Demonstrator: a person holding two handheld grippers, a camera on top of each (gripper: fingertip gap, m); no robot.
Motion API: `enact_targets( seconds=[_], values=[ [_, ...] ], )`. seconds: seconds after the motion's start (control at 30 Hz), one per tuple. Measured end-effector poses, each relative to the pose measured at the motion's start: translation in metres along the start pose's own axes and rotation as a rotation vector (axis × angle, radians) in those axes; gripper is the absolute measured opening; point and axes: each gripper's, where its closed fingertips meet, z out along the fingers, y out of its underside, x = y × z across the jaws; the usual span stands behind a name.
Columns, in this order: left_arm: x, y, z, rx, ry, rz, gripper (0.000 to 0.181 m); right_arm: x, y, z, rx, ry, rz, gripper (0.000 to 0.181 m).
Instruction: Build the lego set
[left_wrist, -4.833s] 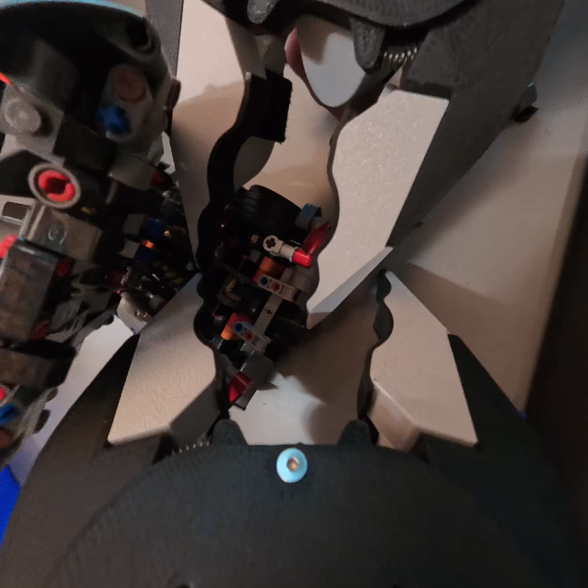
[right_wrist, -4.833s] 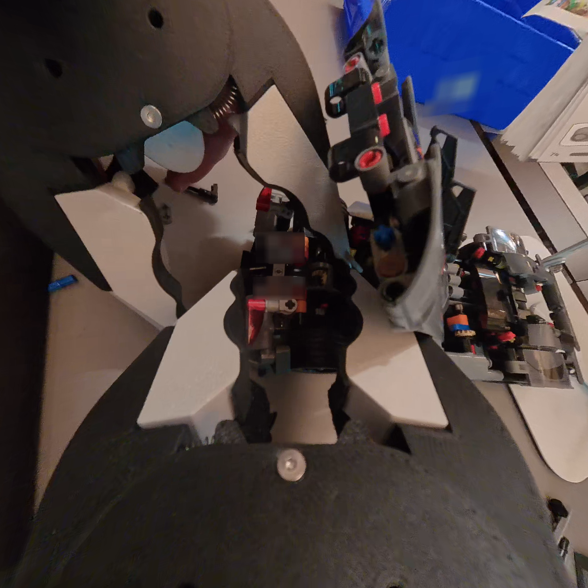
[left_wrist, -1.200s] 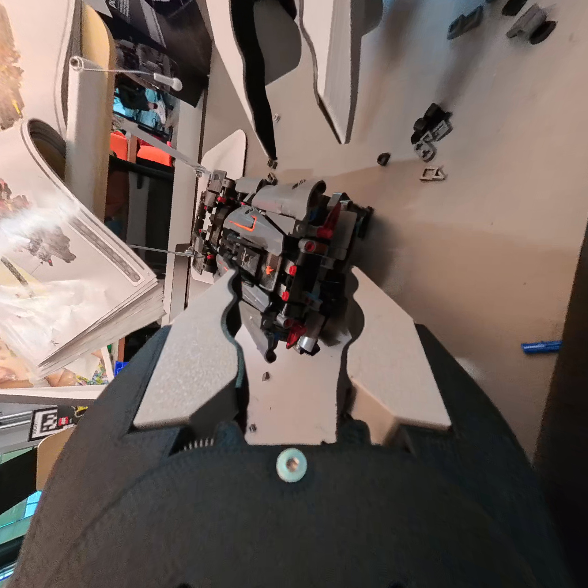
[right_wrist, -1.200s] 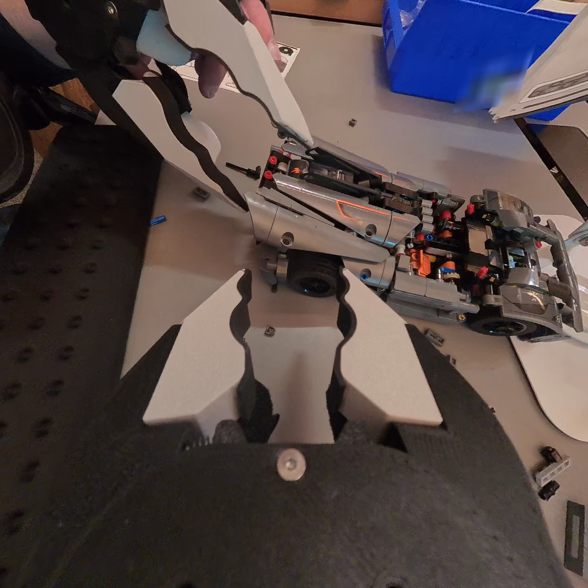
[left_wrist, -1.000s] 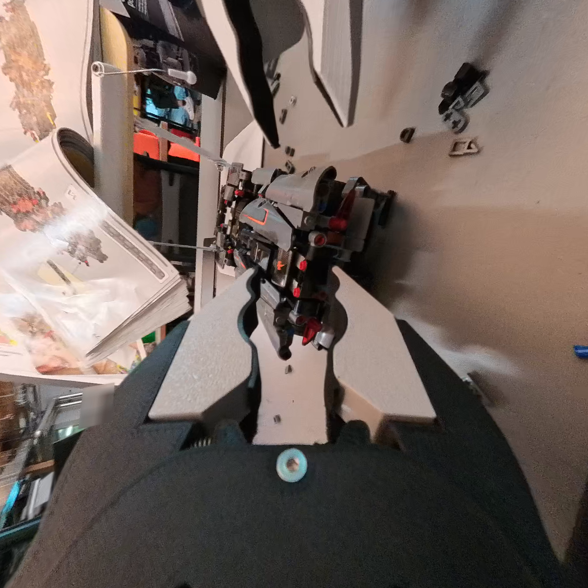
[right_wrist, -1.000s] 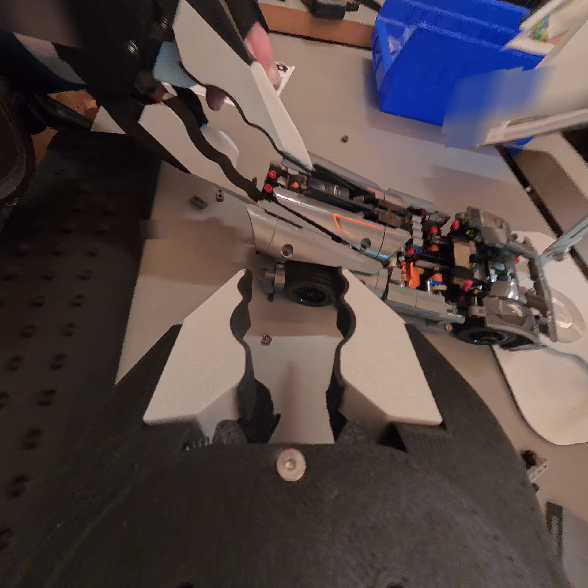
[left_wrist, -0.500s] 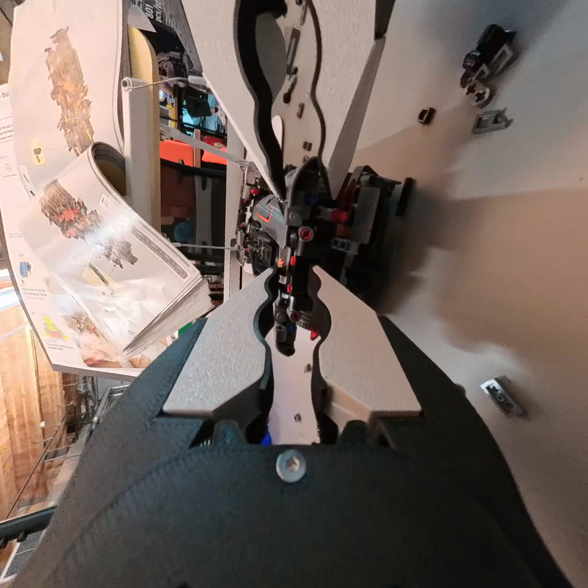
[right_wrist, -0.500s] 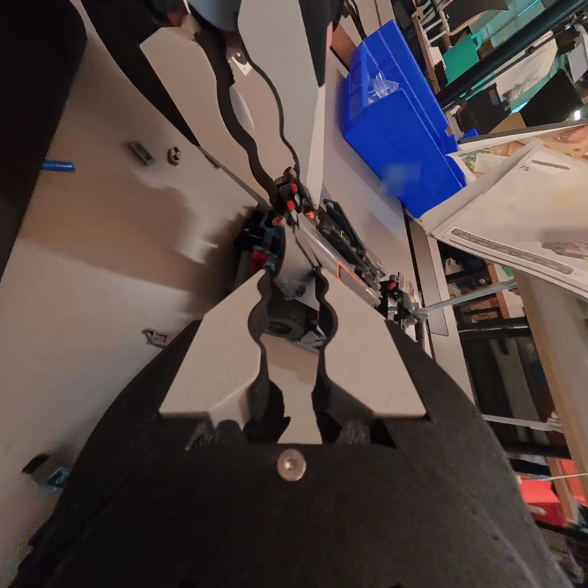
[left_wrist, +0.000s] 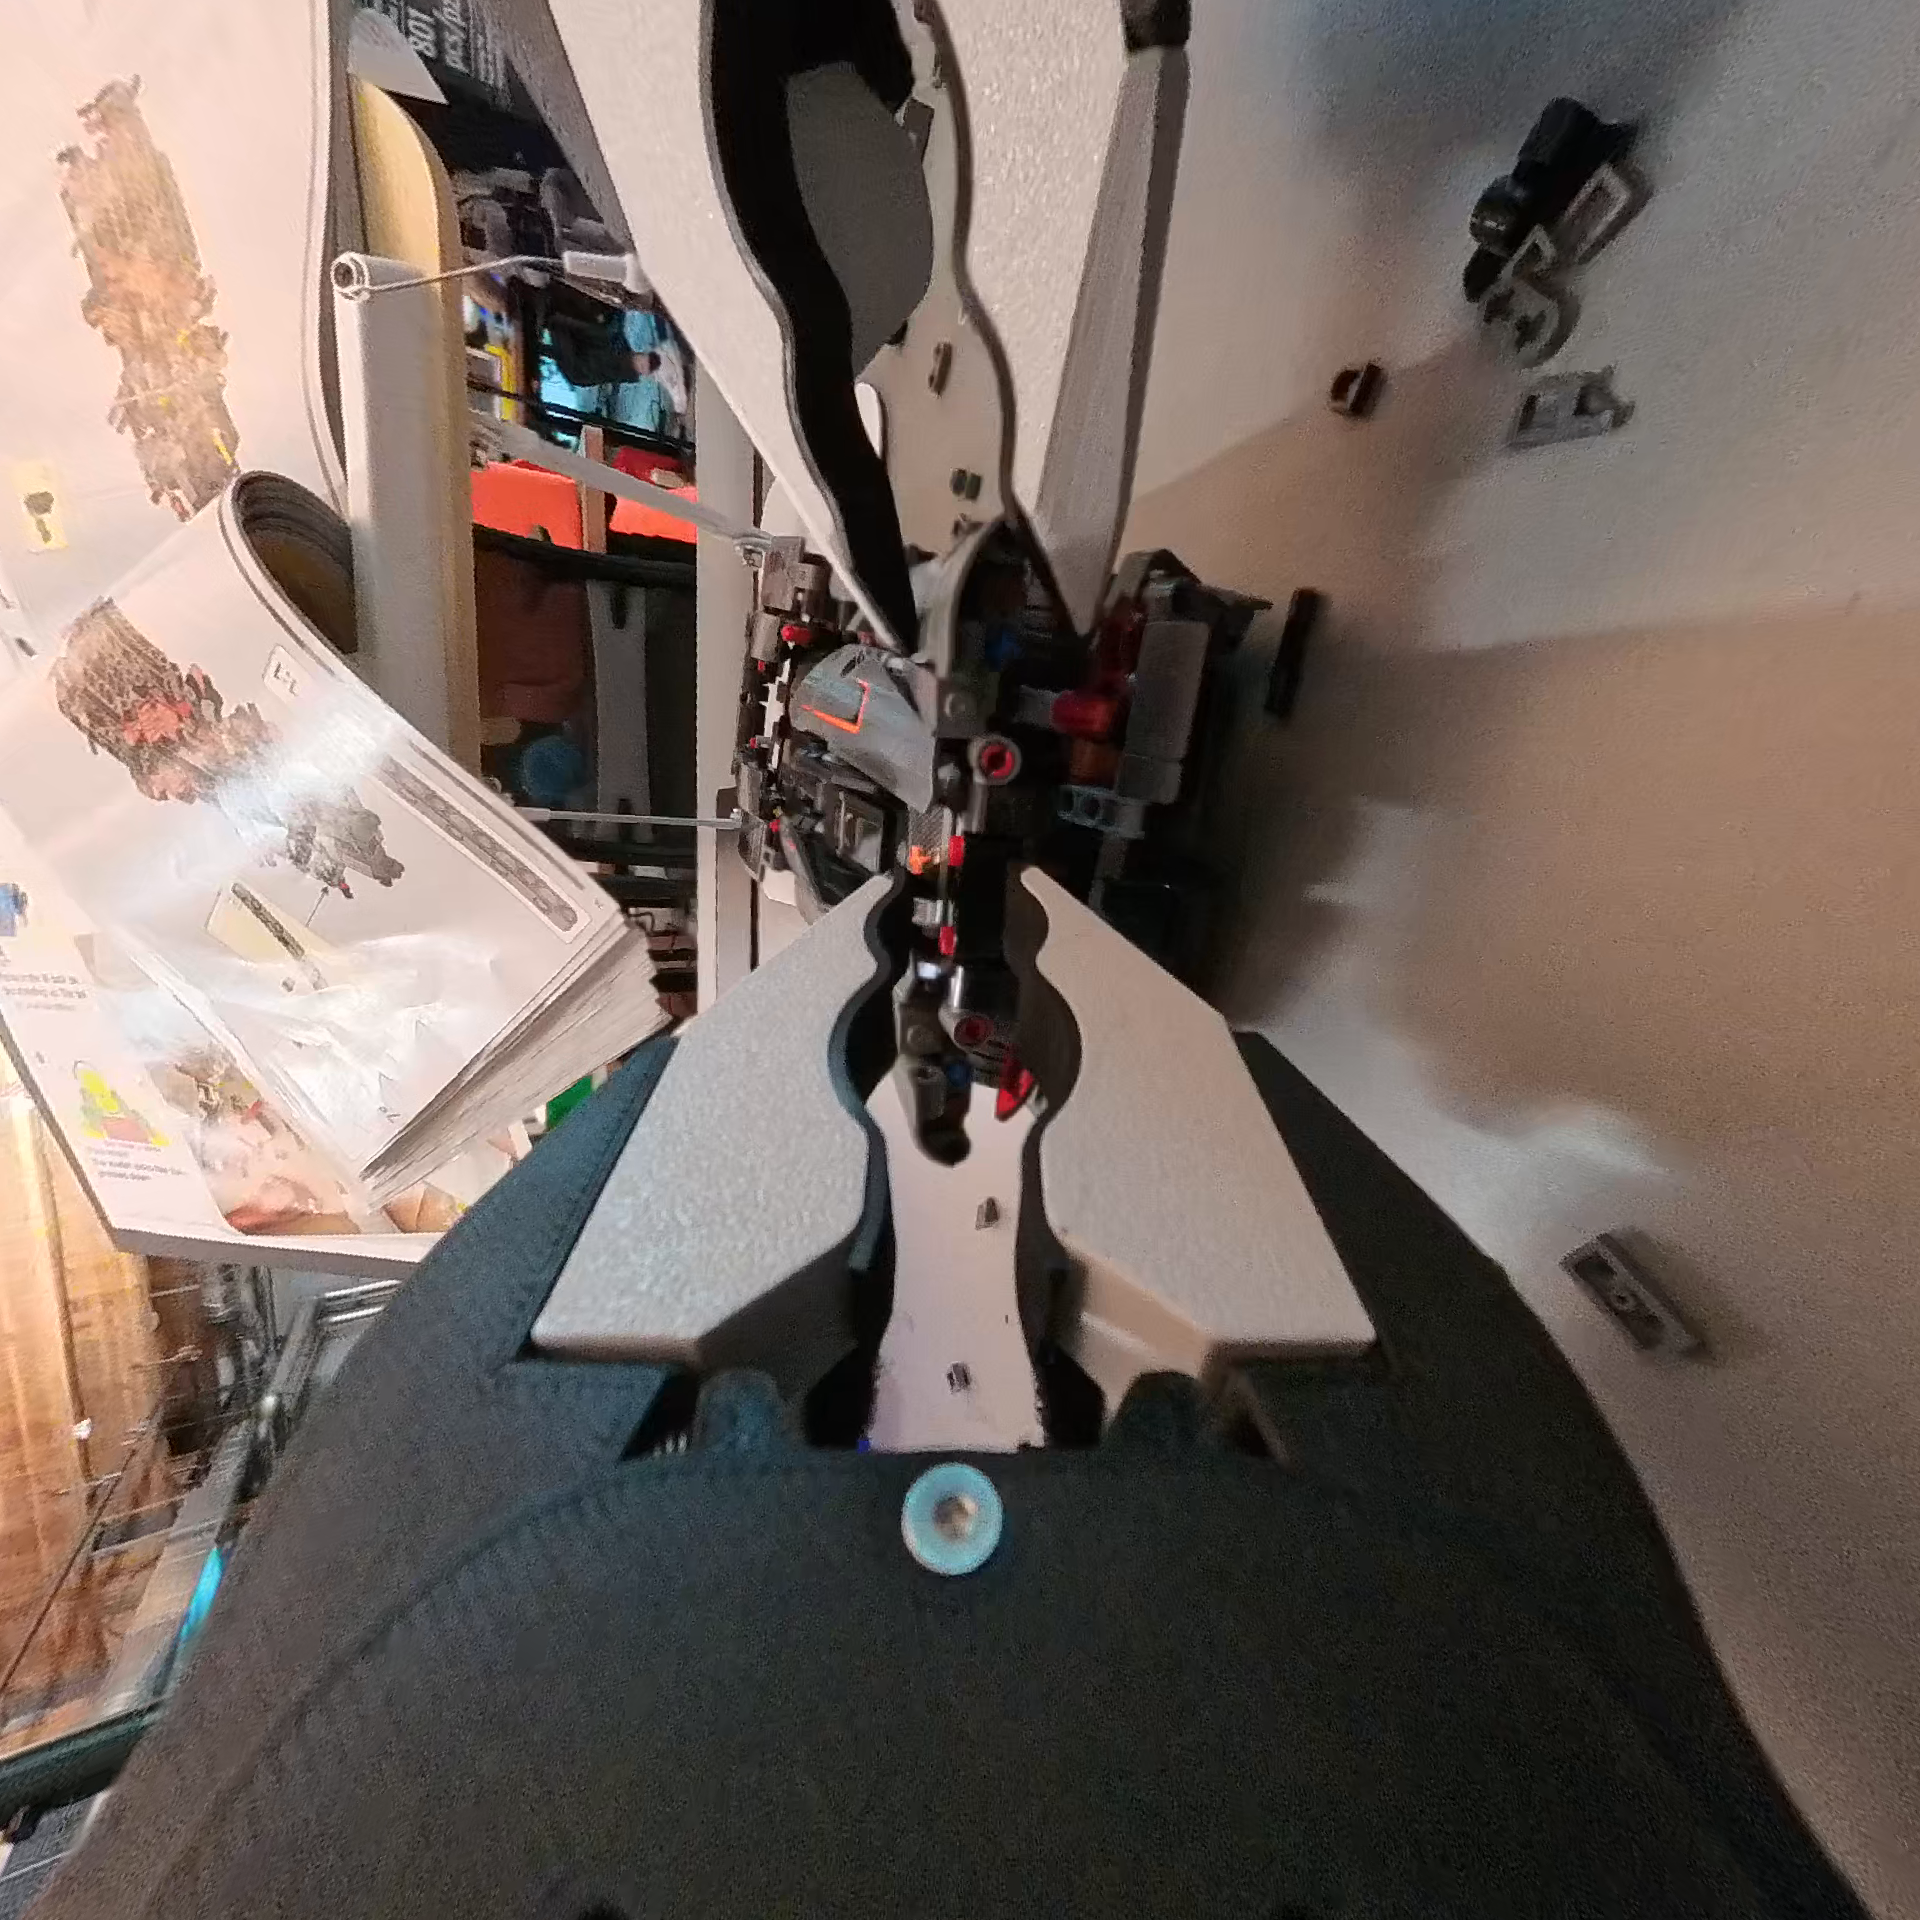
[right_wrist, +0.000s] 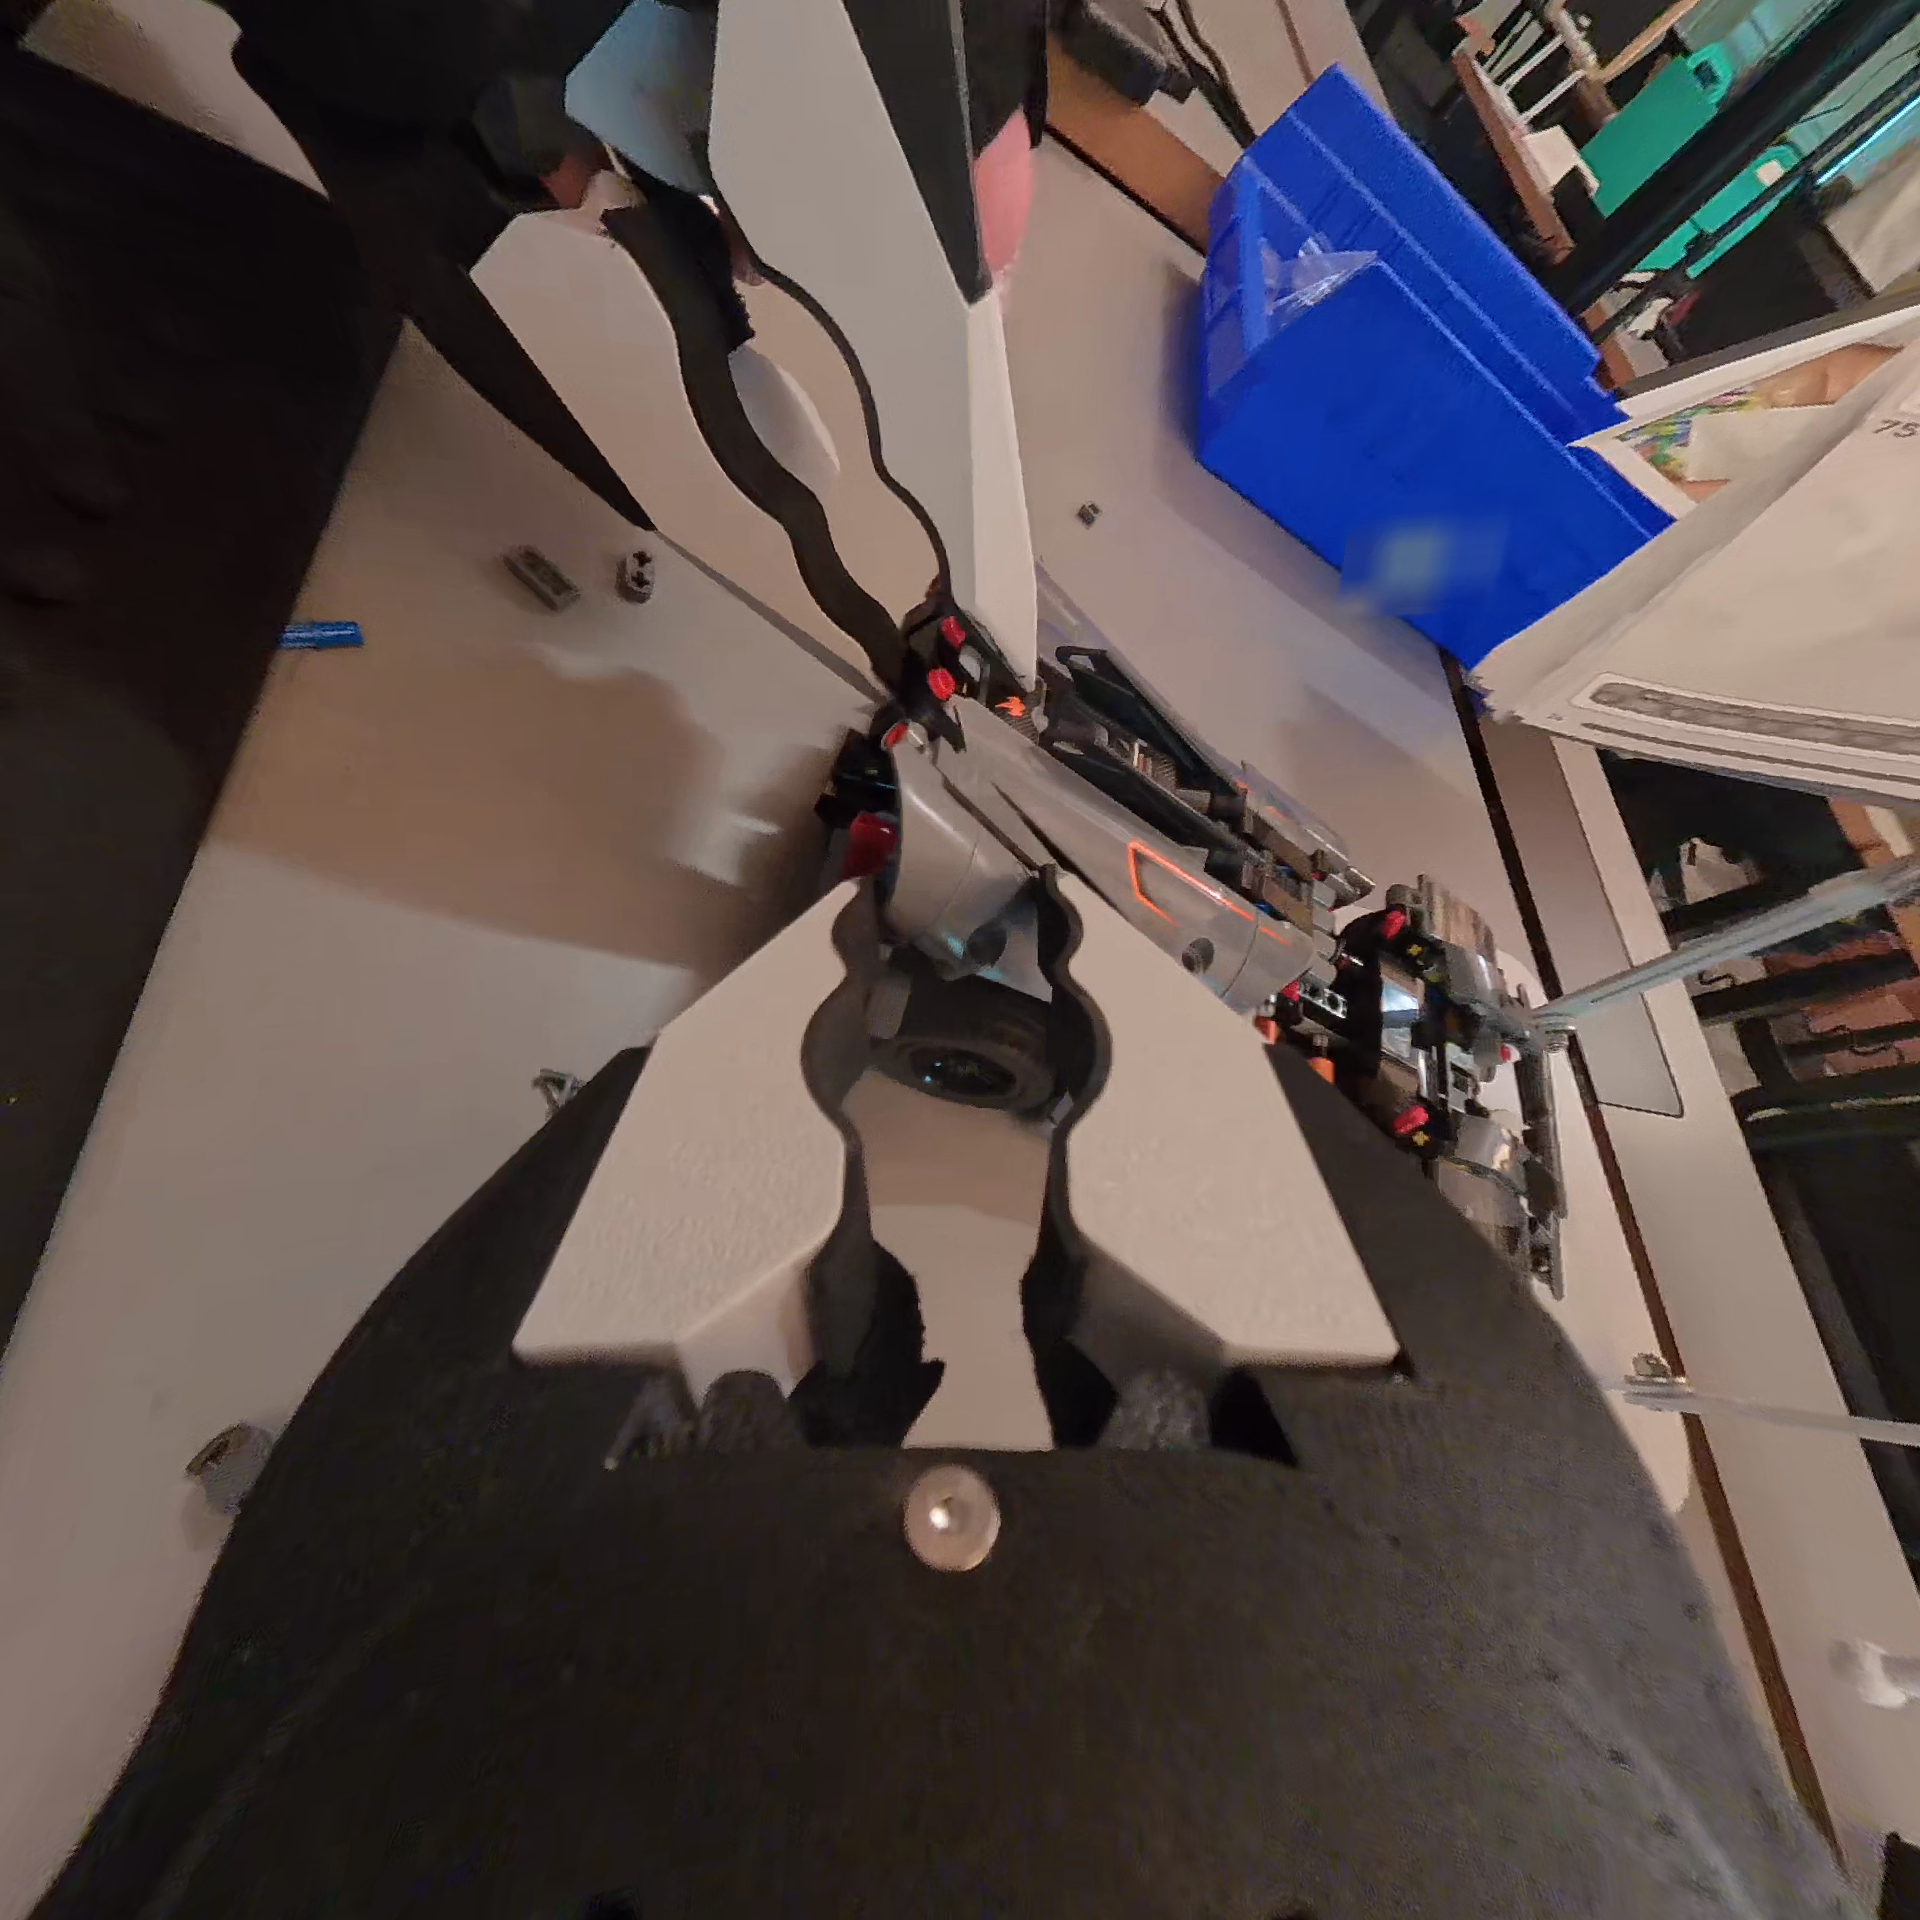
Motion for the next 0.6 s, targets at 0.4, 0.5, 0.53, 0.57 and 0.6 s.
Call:
enact_targets(
  seconds=[0.4, 0.5, 0.53, 0.57, 0.6],
  values=[
    [0.0018, -0.0018, -0.0009, 0.01, -0.086, 0.037, 0.016, 0.0004, 0.0027, -0.0019, -0.019, -0.015, -0.002, 0.031],
    [0.0014, -0.0022, -0.0054, 0.012, -0.117, 0.052, 0.016, 0.0019, 0.0012, -0.0032, 0.002, -0.032, 0.051, 0.031],
    [0.0007, -0.0029, -0.0072, 0.018, -0.127, 0.051, 0.016, 0.0027, 0.0003, -0.004, 0.011, -0.034, 0.064, 0.03],
    [0.0016, -0.0034, -0.0083, 0.021, -0.128, 0.052, 0.016, 0.0033, -0.0006, -0.0045, 0.02, -0.039, 0.08, 0.03],
    [0.0037, -0.0028, -0.0082, 0.015, -0.125, 0.059, 0.016, 0.0034, -0.0007, -0.0046, 0.024, -0.044, 0.092, 0.03]
  ],
)
